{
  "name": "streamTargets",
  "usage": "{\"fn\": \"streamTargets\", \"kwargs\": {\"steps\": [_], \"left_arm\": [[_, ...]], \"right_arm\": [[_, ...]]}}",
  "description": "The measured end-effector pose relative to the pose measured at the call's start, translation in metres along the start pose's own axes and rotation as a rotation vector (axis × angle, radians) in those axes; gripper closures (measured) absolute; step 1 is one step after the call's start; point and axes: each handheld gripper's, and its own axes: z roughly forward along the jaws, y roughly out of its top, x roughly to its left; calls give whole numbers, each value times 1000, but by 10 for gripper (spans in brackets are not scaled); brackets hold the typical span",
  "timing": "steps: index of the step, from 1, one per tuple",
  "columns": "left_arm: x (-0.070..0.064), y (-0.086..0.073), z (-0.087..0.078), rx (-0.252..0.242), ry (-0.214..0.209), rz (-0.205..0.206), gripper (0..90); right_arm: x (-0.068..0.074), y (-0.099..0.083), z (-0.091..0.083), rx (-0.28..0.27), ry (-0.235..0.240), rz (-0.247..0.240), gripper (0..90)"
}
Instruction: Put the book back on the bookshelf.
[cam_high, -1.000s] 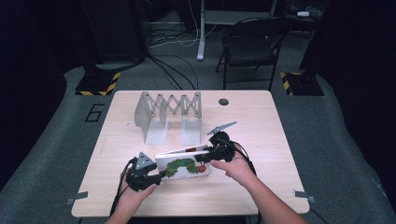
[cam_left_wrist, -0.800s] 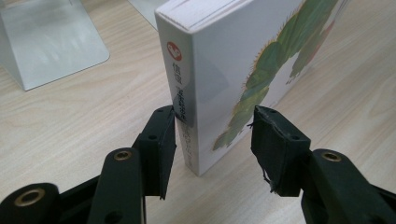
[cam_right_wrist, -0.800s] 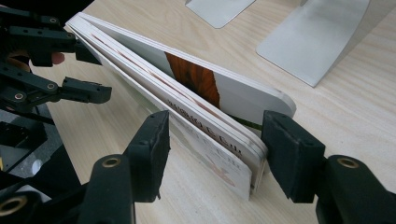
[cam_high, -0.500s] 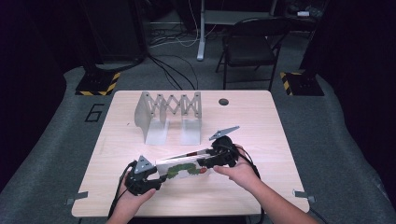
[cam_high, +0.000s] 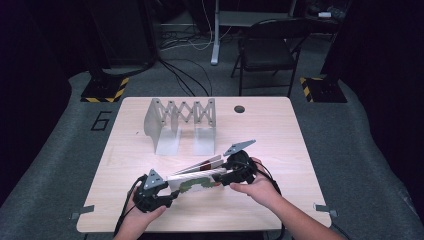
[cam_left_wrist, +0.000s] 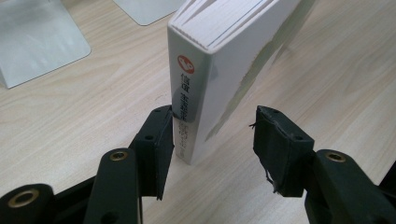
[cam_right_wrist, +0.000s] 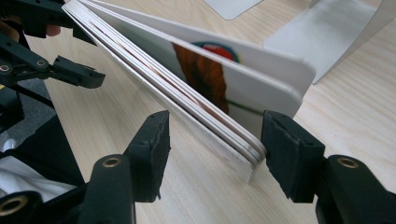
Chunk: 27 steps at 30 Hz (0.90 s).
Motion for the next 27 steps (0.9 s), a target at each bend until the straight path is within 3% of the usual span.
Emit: {"fn": "streamTargets", "kwargs": {"steps": [2, 14, 17, 26, 27], "left_arm": [[1, 1, 0, 5, -10, 5, 479], [12, 10, 4, 45, -48, 35, 474], [15, 12, 6, 47, -72, 17, 446], [18, 16, 11, 50, -62, 14, 388], [18, 16, 10, 36, -40, 23, 376]], "right_arm": [[-1, 0, 0, -2, -2, -18, 425], [-6, 0, 4, -13, -20, -8, 419], [-7, 1, 3, -3, -16, -1, 420], [-8, 1, 4, -17, -22, -4, 451], [-8, 1, 4, -14, -23, -4, 463]]}}
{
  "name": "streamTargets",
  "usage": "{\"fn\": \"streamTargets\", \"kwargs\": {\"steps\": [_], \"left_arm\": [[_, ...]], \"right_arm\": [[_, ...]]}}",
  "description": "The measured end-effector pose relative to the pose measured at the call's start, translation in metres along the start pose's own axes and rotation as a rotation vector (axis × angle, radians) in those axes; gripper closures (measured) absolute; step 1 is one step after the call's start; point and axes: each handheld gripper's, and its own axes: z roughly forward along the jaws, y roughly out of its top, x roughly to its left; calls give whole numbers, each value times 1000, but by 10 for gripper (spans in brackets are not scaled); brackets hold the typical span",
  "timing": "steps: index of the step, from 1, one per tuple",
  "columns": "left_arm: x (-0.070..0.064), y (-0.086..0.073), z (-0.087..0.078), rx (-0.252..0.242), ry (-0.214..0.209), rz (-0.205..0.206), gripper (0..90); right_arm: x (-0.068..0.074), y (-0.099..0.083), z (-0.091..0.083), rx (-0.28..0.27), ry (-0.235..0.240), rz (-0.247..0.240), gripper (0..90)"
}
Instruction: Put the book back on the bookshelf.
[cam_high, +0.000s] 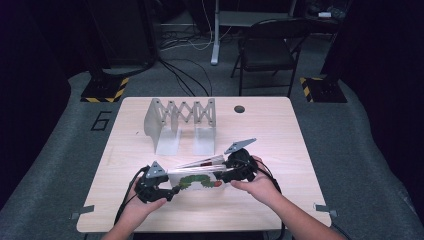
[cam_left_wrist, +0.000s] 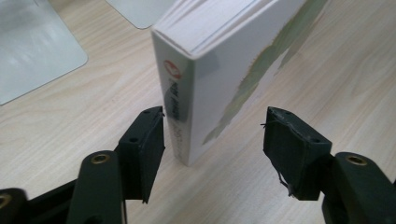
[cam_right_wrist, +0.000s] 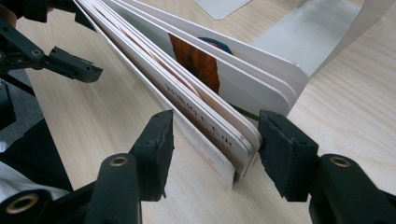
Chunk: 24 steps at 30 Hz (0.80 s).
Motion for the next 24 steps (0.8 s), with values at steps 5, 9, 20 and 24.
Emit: {"fn": "streamTargets", "kwargs": {"steps": [5, 9, 20, 24], "left_arm": [[3, 3, -4, -11, 1, -11, 365], [5, 11, -4, -20, -9, -8, 359], [3, 26, 13, -26, -43, 54, 359], [1, 28, 18, -29, -66, 61, 360]], "right_arm": [[-1, -1, -1, 4, 3, -4, 466], [0, -1, -1, 8, 3, -3, 463], [-2, -2, -2, 9, -1, 16, 455], [-4, -3, -3, 9, -8, 16, 455]]}}
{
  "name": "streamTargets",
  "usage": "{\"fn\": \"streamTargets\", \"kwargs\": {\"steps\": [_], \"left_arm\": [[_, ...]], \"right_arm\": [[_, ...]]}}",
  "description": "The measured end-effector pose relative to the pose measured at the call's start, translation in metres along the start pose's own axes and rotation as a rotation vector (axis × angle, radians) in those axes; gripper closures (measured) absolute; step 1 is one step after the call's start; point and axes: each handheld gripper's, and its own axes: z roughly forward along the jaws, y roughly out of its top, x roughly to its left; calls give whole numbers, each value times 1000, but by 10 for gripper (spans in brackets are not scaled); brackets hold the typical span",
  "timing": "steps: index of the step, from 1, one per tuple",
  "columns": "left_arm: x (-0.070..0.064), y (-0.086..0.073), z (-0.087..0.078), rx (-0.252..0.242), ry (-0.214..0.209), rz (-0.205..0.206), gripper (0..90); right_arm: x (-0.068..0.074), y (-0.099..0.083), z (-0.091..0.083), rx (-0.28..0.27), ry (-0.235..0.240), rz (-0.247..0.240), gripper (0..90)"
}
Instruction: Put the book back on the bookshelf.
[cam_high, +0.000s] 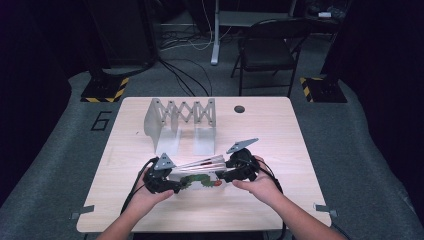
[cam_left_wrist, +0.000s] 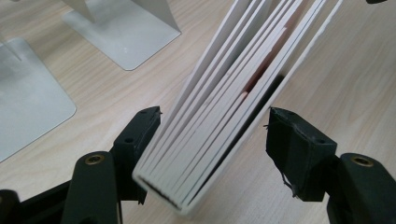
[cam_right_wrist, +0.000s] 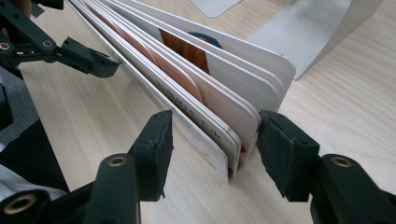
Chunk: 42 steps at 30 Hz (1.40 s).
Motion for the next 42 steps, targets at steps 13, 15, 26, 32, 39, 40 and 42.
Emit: {"fn": "streamTargets", "kwargs": {"steps": [13, 15, 26, 32, 39, 40, 42], "left_arm": [[2, 2, 7, -17, -23, -3, 366], [1, 2, 6, -16, -26, 0, 370], [-6, 1, -5, -6, -34, 23, 477], [-12, 0, -9, 2, -45, 31, 544], [-20, 1, -12, 5, -46, 38, 602], [-21, 2, -12, 10, -46, 42, 603], [-23, 2, -13, 11, -41, 36, 603]], "right_arm": [[-3, -2, 4, 5, 1, -3, 452], [-3, -2, 5, 7, 2, 8, 450], [-6, -3, 8, 12, -4, 36, 445], [-9, -3, 10, 13, -7, 35, 447], [-9, -2, 13, 13, -9, 33, 445], [-9, -2, 14, 5, -8, 35, 445], [-10, -2, 14, 11, -6, 34, 445]]}}
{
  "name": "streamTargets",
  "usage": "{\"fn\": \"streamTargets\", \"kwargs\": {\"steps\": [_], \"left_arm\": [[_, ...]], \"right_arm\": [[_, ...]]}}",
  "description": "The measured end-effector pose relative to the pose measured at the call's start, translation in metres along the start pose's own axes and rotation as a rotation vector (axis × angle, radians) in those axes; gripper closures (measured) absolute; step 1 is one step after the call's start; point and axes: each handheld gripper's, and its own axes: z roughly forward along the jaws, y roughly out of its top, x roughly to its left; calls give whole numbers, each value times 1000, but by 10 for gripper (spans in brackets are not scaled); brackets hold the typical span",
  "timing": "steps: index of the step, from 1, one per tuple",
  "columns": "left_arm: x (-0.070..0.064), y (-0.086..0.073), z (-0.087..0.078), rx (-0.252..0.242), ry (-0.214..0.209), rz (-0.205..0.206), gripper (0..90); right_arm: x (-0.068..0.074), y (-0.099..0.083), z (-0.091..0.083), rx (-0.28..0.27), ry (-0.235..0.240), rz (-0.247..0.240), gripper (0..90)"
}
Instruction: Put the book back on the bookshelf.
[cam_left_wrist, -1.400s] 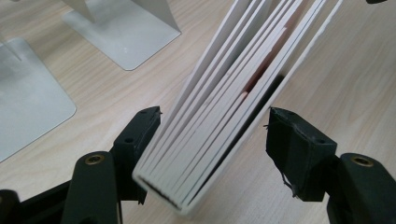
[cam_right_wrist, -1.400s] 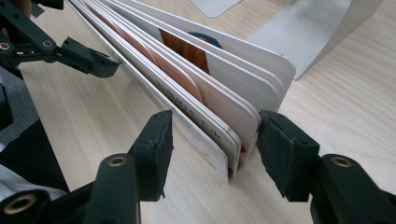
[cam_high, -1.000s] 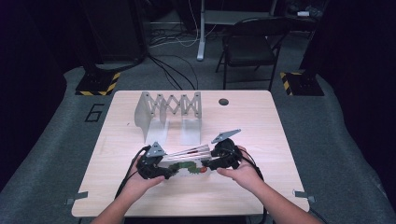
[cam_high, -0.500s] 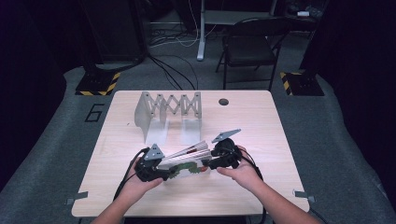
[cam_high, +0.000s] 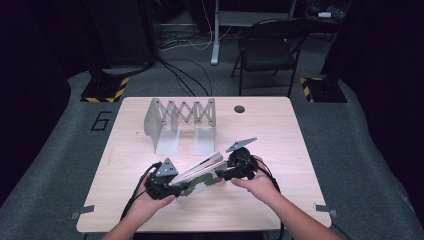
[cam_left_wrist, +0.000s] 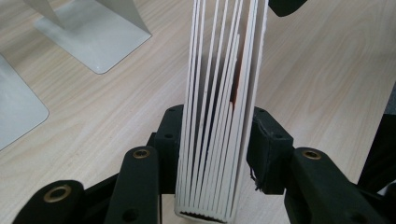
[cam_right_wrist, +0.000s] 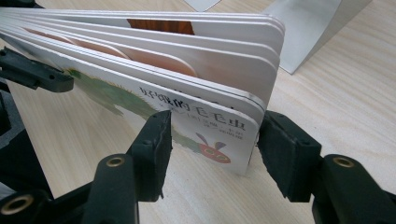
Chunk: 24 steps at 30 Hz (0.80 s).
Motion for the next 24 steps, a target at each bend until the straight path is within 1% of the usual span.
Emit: {"fn": "streamTargets", "kwargs": {"steps": [1, 4, 5, 6, 9, 11, 12, 13, 15, 16, 19, 20, 21, 22, 24], "left_arm": [[0, 1, 0, 2, -3, 8, 602], [0, 3, 1, -1, -1, 16, 598], [0, 4, 1, 0, 1, 15, 597], [0, 5, 2, 0, -1, 10, 595], [0, 6, 4, -2, 10, 21, 594], [1, 7, 5, 1, 6, 17, 598], [1, 7, 7, -7, 0, 6, 598], [1, 8, 7, 6, -5, 14, 598], [1, 9, 8, 9, -4, 17, 600], [1, 9, 8, 9, -9, 9, 600], [1, 8, 9, 14, -3, 7, 603], [1, 8, 9, 16, 1, 13, 605], [2, 9, 8, 28, -6, 12, 610], [2, 9, 9, 31, -1, 17, 611], [2, 8, 10, 33, -5, 17, 618]], "right_arm": [[0, 0, 0, -1, 1, -4, 445], [0, 1, 1, -3, -5, 7, 444], [-1, 1, 1, 0, -5, -7, 444], [-1, 1, 1, 0, -1, -7, 444], [0, 1, 2, -7, -5, 5, 444], [-1, 1, 1, -5, -4, 0, 444], [-1, 1, 2, -7, -4, -8, 444], [-1, 1, 2, -10, -3, 3, 444], [-1, 1, 2, -9, -3, 7, 443], [-1, 1, 2, -7, -4, 12, 444], [-1, 0, 2, -11, 0, 16, 444], [-1, 1, 2, -4, 0, 25, 444], [-1, 0, 2, -6, 0, 23, 444], [-2, 1, 2, -3, 4, 19, 444], [-3, 1, 2, -1, 5, 16, 445]]}}
